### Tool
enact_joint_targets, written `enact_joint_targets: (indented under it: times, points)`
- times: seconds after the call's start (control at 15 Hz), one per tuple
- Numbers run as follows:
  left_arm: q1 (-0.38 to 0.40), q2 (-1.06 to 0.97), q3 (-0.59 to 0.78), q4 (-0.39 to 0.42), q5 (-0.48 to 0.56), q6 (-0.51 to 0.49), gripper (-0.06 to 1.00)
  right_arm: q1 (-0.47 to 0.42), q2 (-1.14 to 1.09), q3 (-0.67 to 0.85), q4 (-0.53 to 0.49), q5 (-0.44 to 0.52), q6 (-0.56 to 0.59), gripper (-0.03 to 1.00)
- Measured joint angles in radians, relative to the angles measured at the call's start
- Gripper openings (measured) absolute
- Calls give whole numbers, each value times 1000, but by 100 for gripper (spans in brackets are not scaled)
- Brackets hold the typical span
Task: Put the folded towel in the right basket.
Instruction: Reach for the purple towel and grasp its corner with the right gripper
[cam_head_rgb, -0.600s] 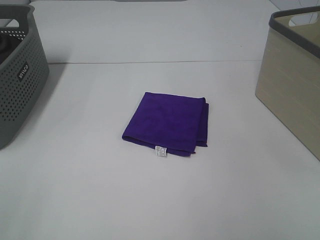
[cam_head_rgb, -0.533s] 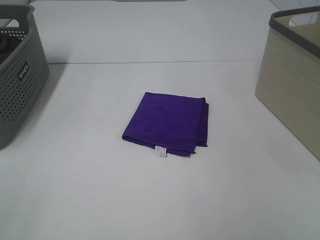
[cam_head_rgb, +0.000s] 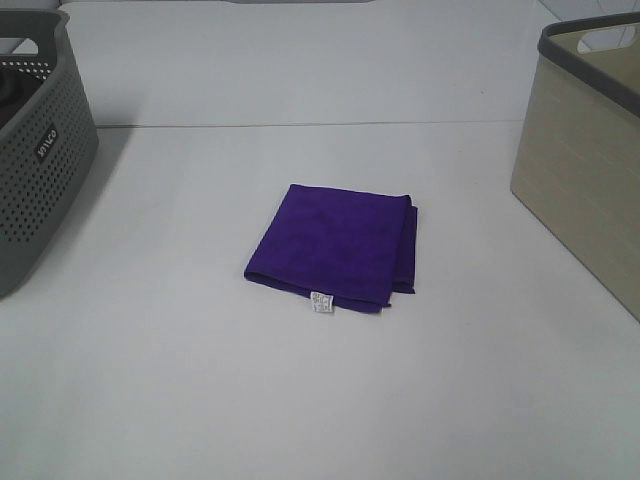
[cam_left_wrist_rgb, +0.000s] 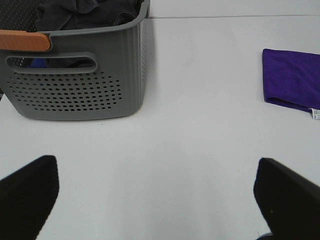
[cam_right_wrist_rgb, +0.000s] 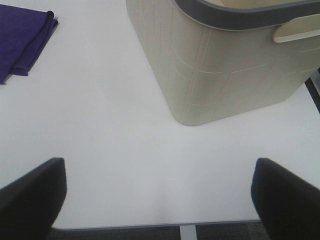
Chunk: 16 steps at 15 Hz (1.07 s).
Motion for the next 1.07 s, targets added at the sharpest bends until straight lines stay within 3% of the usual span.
enact_joint_targets:
  times: [1.07]
  points:
    - [0, 0, 0, 0, 0, 0, 99, 0, 0, 0, -1, 0, 0, 97]
